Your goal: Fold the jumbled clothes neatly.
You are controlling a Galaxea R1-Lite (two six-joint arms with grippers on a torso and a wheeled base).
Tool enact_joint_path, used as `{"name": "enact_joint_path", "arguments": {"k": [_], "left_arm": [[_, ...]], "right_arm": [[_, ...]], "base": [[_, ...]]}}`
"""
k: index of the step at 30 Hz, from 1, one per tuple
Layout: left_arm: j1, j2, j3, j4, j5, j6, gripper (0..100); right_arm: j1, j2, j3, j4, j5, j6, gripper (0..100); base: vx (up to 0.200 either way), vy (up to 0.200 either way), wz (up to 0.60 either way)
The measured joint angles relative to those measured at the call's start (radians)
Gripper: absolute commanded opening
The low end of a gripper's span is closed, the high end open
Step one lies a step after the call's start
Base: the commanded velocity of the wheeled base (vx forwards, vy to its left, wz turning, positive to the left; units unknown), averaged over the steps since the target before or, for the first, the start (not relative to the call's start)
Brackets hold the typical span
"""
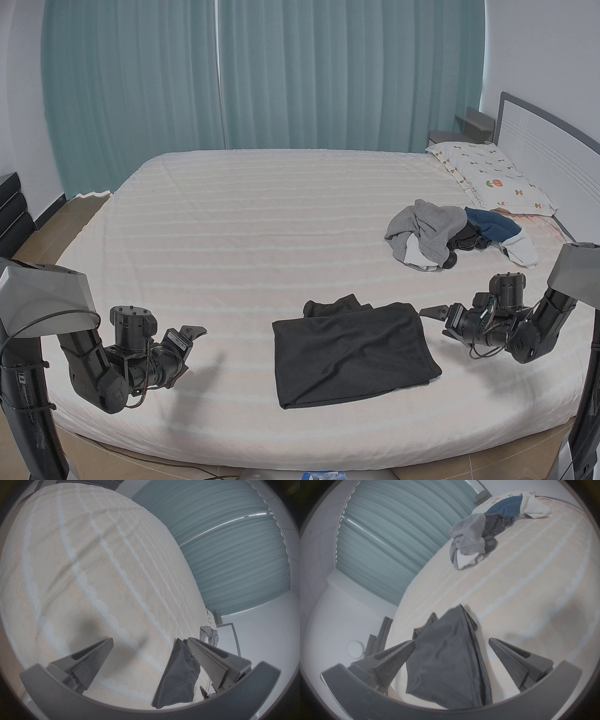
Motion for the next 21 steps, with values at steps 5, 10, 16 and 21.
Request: {"name": "enact_joint_path", "arguments": {"k": [5, 10, 16, 21], "left_arm": [[0.000, 0.000, 0.001, 0.000, 0.000, -0.001, 100], [0.000, -0.001, 0.001, -0.001, 0.000, -0.001, 100], [0.000, -0.001, 0.002, -0.001, 0.001, -0.001, 100], [0.000, -0.001, 0.002, -0.001, 0.001, 0.000, 100]], "right_arm": [[0.004, 0.047, -0.151, 0.030, -0.003, 0.057, 100], [0.014, 0.099, -0.300, 0.110, 0.014, 0.109, 100], [0.032, 0.158, -0.399, 0.146, 0.071, 0.164, 100], [0.041, 0.182, -0.413, 0.140, 0.086, 0.165, 100]], "base": [[0.000, 0.000, 0.00], [0.000, 0.000, 0.00], [0.000, 0.000, 0.00], [0.000, 0.000, 0.00]]}}
